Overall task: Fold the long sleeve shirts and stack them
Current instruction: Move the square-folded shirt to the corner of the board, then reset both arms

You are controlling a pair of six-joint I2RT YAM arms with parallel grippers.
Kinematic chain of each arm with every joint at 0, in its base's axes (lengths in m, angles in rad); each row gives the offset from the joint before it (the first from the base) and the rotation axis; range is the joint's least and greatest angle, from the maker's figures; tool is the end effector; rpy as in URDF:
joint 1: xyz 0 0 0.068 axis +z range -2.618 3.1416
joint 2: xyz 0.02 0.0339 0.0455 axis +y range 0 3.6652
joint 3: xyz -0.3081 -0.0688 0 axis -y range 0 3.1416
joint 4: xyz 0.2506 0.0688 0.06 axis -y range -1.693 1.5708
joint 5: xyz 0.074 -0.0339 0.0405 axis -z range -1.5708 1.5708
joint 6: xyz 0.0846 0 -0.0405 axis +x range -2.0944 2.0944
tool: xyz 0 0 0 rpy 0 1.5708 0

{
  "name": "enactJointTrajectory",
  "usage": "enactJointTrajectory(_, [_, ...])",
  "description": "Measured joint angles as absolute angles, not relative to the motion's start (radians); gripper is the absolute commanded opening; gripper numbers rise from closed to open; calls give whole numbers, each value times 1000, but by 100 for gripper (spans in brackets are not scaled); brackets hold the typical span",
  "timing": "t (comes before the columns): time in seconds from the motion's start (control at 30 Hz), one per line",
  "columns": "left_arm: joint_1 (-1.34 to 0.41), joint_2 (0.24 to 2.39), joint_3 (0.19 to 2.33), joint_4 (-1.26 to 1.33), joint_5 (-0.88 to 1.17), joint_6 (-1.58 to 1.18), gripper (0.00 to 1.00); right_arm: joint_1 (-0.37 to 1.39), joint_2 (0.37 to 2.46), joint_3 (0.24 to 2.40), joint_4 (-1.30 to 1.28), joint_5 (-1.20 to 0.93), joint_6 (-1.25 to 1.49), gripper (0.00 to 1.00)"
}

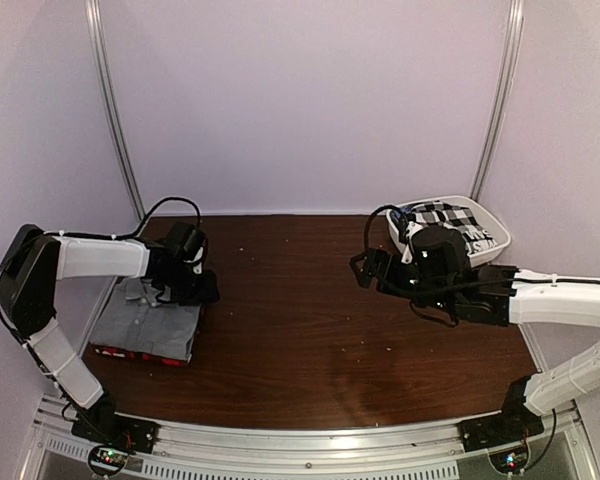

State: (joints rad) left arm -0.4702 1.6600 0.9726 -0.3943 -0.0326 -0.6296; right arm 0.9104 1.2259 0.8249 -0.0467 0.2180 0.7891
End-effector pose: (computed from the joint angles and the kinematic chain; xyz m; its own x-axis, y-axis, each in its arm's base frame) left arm 0.3166 -0.1578 0.1678 -0.8947 -0.2055 -0.3967 -0.1084 0.9613 -0.2534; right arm 0.2053 0.2345 0.2931 -0.6494 0.2935 -0.7015 -0.2705 0.7730 0.5738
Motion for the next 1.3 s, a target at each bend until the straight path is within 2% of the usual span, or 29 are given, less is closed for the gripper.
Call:
enactJointTrajectory(0.3, [-498, 1594, 1002, -391, 23, -575, 64, 901, 1218, 828, -77, 218, 789, 100])
enactJointTrajectory(0.57, [-636, 1512, 1088, -372, 33, -553, 70, 900, 1174, 842, -135, 226, 789, 100])
enactJointTrajectory(0.8, [-728, 1401, 1096, -321, 50, -555, 78, 900, 1085, 858, -213, 247, 788, 100])
enactJointTrajectory(0.97, [-735, 1340, 1096, -299, 57, -554, 97, 900, 1045, 877, -256, 268, 776, 100])
enactJointTrajectory(1.3, [-735, 1281, 1096, -273, 63, -554, 98, 898, 1027, 893, -288, 288, 764, 100])
